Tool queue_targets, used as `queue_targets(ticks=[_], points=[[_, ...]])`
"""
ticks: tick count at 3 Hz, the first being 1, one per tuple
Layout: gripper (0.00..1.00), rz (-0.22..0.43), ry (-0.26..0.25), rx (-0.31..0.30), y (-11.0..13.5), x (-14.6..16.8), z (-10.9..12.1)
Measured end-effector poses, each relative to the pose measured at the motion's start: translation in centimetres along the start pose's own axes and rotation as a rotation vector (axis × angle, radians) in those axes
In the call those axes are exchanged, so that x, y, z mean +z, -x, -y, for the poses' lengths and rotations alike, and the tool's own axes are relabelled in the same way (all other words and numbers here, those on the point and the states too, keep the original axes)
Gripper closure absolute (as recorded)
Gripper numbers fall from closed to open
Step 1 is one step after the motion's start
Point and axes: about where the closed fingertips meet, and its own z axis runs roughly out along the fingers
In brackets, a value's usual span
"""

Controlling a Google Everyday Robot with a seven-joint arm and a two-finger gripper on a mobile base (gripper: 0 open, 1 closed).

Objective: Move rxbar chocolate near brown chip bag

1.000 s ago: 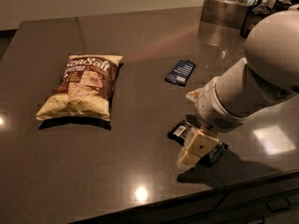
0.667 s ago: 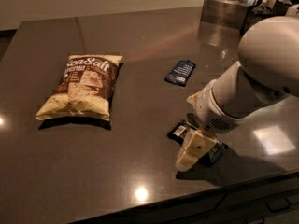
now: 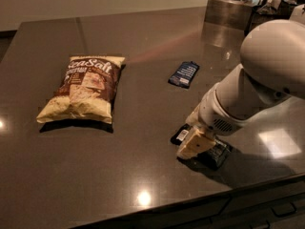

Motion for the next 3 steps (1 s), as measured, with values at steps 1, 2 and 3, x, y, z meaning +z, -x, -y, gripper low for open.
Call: queue_targets(ticks=[1, 2, 3], points=[[0.69, 0.012, 0.013, 0.0, 0.9, -0.5, 0.3], [0.91, 0.032, 0.03, -0.028, 3.0, -1.0, 0.4], [1.0, 0.073, 0.061, -0.105, 7.9, -1.5, 0.3]])
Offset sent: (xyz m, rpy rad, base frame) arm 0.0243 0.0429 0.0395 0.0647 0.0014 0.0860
